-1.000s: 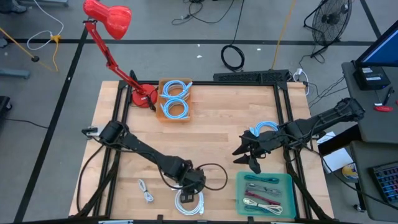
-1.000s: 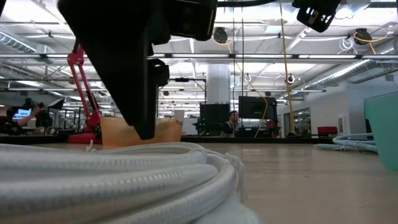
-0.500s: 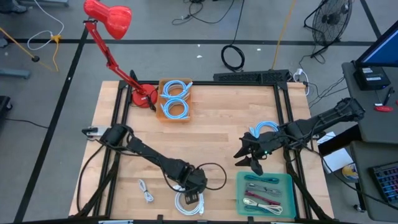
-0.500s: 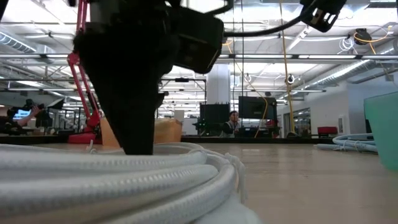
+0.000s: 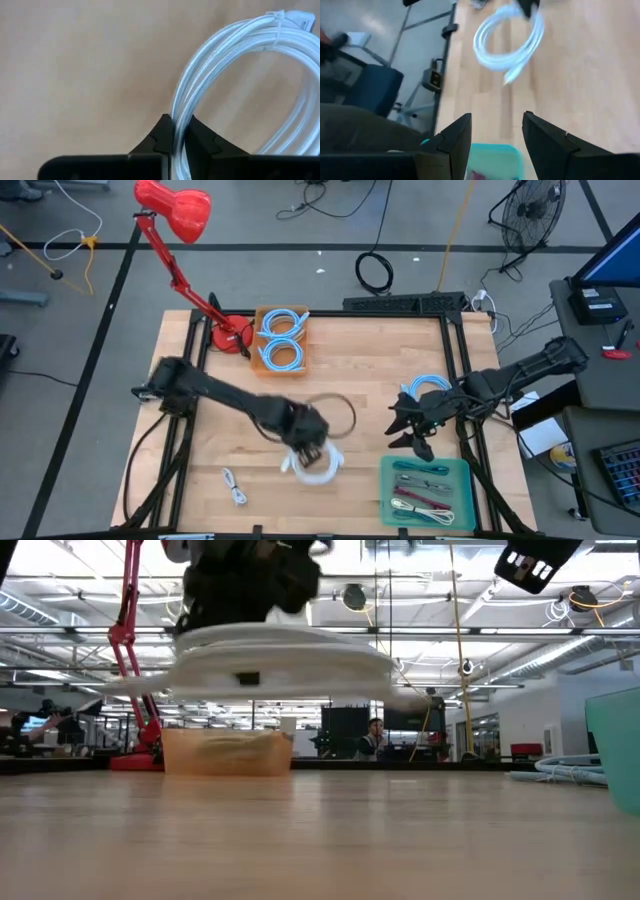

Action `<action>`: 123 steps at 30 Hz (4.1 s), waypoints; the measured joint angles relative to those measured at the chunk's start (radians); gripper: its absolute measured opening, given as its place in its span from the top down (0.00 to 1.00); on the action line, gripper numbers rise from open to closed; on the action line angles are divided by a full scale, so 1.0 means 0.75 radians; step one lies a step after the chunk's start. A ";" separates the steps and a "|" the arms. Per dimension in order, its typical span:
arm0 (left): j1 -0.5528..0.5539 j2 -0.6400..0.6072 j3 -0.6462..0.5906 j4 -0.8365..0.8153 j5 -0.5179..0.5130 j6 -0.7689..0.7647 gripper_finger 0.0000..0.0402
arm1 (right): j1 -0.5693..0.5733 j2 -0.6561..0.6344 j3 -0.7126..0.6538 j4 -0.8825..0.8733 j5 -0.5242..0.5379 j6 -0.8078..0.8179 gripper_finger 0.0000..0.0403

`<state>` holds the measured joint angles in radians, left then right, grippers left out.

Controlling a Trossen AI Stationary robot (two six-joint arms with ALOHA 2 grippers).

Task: Pick & Place USB Port
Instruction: Put the white wire cable into the orange bin

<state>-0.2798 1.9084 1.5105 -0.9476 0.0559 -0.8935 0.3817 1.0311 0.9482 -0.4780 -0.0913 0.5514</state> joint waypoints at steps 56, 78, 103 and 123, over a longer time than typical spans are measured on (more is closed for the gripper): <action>1.305 -0.238 0.001 -0.245 -0.057 1.252 0.94 | -0.501 -0.142 0.000 0.143 0.327 0.037 0.58; 1.326 -0.214 0.003 -0.344 0.086 1.597 0.94 | -0.500 -0.142 0.000 0.144 0.302 0.017 0.58; 1.036 -0.283 0.010 -0.279 0.205 1.725 0.94 | -0.526 -0.120 0.000 0.132 0.284 0.251 0.58; 0.544 -0.287 0.368 -0.198 -0.434 1.837 0.94 | -0.738 0.324 -0.001 0.868 -0.338 0.487 0.58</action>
<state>0.1285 1.6932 1.7862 -1.0958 -0.2696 0.4843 -0.1715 1.2742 0.9478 0.1727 -0.3448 0.9165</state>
